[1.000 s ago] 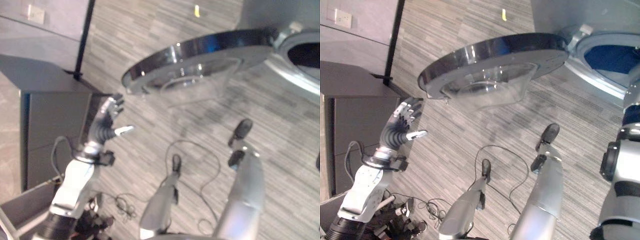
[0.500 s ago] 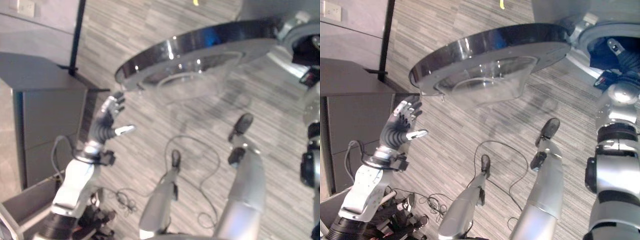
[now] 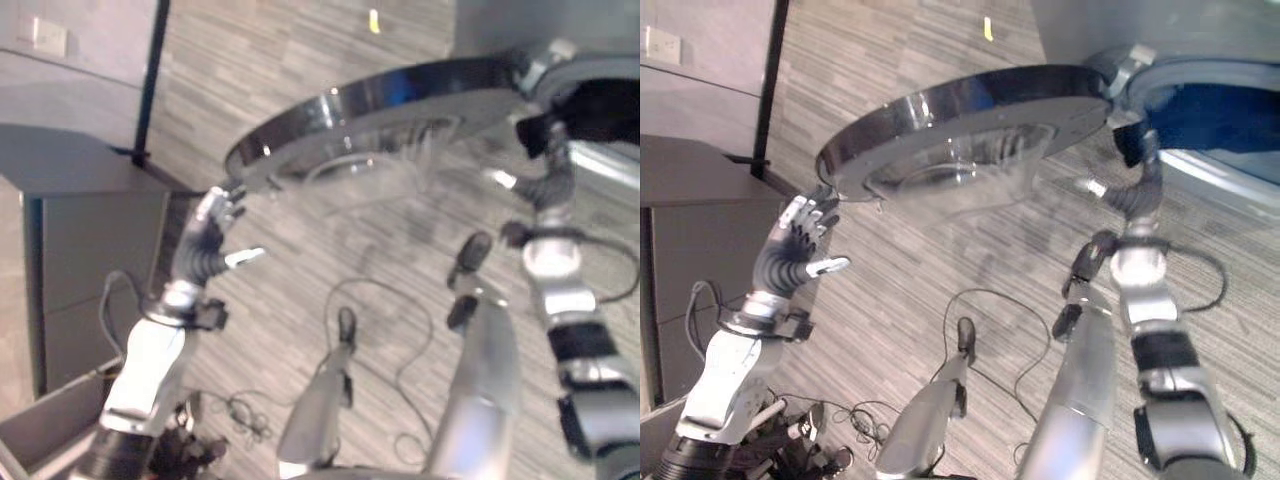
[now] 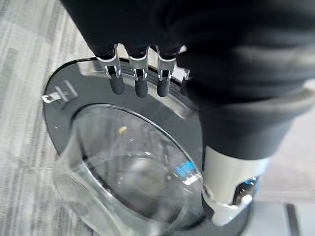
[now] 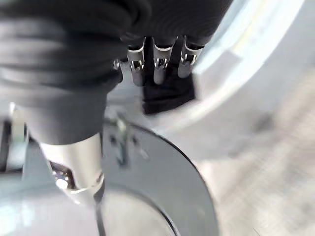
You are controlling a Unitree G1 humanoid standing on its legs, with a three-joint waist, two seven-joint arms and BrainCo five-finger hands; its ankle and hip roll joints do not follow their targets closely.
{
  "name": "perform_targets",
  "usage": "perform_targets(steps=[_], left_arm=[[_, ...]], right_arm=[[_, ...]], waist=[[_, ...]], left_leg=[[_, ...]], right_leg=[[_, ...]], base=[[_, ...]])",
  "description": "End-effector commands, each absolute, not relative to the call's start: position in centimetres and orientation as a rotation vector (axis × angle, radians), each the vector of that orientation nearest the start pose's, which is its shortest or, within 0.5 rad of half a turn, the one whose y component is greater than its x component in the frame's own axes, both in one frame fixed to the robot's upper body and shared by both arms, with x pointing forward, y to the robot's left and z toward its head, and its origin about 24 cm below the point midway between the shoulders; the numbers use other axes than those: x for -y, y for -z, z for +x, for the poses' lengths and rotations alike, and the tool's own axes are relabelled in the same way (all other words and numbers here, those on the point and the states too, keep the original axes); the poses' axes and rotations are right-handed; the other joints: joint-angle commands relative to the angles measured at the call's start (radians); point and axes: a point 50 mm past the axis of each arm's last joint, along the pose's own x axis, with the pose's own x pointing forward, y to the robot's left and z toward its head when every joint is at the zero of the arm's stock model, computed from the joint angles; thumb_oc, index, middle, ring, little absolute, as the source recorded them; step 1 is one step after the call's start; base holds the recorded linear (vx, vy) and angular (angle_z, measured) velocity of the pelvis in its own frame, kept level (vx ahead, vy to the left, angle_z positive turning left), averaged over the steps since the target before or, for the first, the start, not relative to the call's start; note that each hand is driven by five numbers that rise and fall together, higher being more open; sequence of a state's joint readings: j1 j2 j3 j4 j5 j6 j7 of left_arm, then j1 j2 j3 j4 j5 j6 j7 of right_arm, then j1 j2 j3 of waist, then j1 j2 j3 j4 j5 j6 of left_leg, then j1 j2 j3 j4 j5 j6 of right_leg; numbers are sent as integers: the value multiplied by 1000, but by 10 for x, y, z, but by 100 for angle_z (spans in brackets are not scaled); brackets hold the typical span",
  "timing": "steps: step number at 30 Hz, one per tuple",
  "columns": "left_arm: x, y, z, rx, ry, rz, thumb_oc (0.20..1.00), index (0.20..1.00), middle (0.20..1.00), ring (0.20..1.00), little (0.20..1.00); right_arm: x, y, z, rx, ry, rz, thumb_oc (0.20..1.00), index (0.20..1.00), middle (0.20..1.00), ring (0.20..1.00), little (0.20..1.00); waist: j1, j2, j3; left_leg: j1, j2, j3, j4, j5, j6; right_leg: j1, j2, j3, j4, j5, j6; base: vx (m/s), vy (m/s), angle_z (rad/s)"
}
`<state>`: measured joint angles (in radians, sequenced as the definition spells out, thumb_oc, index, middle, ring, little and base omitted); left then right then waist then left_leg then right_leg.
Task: Grab the laundry basket,head to the washer,open it,put in the laundry and shut it.
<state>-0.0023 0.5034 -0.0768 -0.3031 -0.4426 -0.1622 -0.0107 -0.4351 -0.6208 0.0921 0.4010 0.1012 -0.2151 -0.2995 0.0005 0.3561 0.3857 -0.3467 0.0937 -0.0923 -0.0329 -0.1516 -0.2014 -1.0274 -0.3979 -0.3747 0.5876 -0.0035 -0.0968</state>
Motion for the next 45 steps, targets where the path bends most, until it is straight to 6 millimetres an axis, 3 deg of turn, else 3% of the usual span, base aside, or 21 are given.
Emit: perform_targets(steps=[1, 7, 12, 16, 18, 20, 21, 22, 23, 24, 27, 31, 36, 45], left_arm=[[-189, -140, 228, 441, 248, 23, 1000, 1000, 1000, 1000, 1000], [-196, -133, 219, 403, 231, 30, 1000, 1000, 1000, 1000, 1000], [-200, -129, 217, 383, 218, 30, 1000, 1000, 1000, 1000, 1000], [-199, -121, 217, 350, 215, 0, 1000, 1000, 1000, 1000, 1000], [-199, -119, 218, 344, 213, 3, 1000, 1000, 1000, 1000, 1000], [-200, -116, 220, 326, 213, 8, 1000, 1000, 1000, 1000, 1000], [-201, -114, 221, 319, 212, 18, 1000, 1000, 1000, 1000, 1000], [-201, -114, 221, 319, 211, 19, 1000, 1000, 1000, 1000, 1000], [-202, -112, 222, 312, 204, 26, 1000, 1000, 1000, 1000, 1000], [-202, -112, 222, 312, 204, 27, 1000, 1000, 1000, 1000, 1000], [-207, -110, 223, 304, 192, 49, 1000, 1000, 1000, 1000, 1000], [-210, -106, 224, 292, 171, 77, 1000, 1000, 1000, 1000, 1000], [-208, -88, 229, 223, 141, 104, 1000, 1000, 1000, 1000, 1000], [-199, -69, 234, 154, 134, 110, 1000, 1000, 1000, 1000, 1000]], right_arm=[[259, -128, 319, 321, 247, -483, 1000, 1000, 1000, 1000, 1000], [260, -77, 294, 156, 198, -450, 1000, 1000, 1000, 1000, 1000], [264, -52, 286, 45, 199, -450, 1000, 1000, 1000, 1000, 1000], [266, 0, 265, -186, 186, -440, 1000, 1000, 1000, 1000, 1000], [266, 10, 260, -233, 177, -441, 1000, 1000, 1000, 1000, 1000], [265, 29, 248, -326, 163, -426, 1000, 1000, 1000, 1000, 1000], [262, 46, 237, -405, 140, -411, 1000, 1000, 1000, 1000, 1000], [262, 46, 237, -405, 139, -410, 1000, 1000, 1000, 1000, 1000], [257, 64, 224, -491, 100, -415, 1000, 1000, 1000, 1000, 1000], [256, 64, 224, -491, 99, -415, 1000, 1000, 1000, 1000, 1000], [247, 88, 200, -610, 40, -385, 1000, 1000, 1000, 1000, 1000], [239, 98, 185, -665, -12, -364, 1000, 1000, 1000, 1000, 1000], [226, 104, 176, -697, -85, -329, 1000, 1000, 1000, 1000, 1000], [212, 77, 201, -531, -143, -315, 1000, 1000, 1000, 1000, 1000]], waist=[[-17, 53, -15], [-38, 36, -32], [-42, 25, -54], [-46, -4, -87], [-46, -12, -91], [-53, -31, -94], [-59, -56, -91], [-60, -55, -88], [-63, -81, -94], [-63, -80, -90], [-63, -125, -114], [-56, -153, -137], [-53, -190, -182], [-43, -220, -242]], left_leg=[[190, -47, -17, -54, -95, 114], [229, -60, -22, -54, -123, 126], [249, -64, -23, -54, -135, 132], [279, -52, -15, -54, -137, 137], [288, -50, -13, -54, -138, 141], [308, -48, -9, -54, -134, 148], [316, -54, 0, -54, -118, 154], [317, -53, 0, -54, -116, 154], [336, -52, 14, -54, -114, 160], [340, -50, 15, -54, -114, 160], [378, -47, 31, -54, -114, 164], [418, -36, 41, -54, -112, 161], [506, -2, 52, -54, -94, 156], [585, 45, 72, -24, 6, 133]], right_leg=[[-146, 8, 97, 160, -57, 246], [-88, -6, 86, 107, -11, 264], [-69, -18, 80, 93, 2, 273], [-9, -21, 77, 53, 19, 276], [9, -16, 77, 40, 25, 275], [56, -7, 81, -1, 48, 278], [98, -2, 79, -52, 89, 268], [104, -1, 76, -60, 94, 267], [154, 13, 81, -110, 110, 269], [161, 17, 78, -116, 113, 269], [276, 53, 58, -230, 152, 273], [367, 86, 28, -294, 157, 271], [491, 122, 6, -284, 110, 258], [626, 187, -19, -304, 56, 227]], base=[[-16, 49, 5], [-18, 69, 0], [1, 50, -1], [23, 32, 2], [16, 7, 1], [2, 54, 2], [-38, 49, 0], [-31, 48, -2], [0, 0, 0], [33, 14, -1], [29, 3, -8], [38, 9, -13], [54, -15, -4], [49, -52, -11]])
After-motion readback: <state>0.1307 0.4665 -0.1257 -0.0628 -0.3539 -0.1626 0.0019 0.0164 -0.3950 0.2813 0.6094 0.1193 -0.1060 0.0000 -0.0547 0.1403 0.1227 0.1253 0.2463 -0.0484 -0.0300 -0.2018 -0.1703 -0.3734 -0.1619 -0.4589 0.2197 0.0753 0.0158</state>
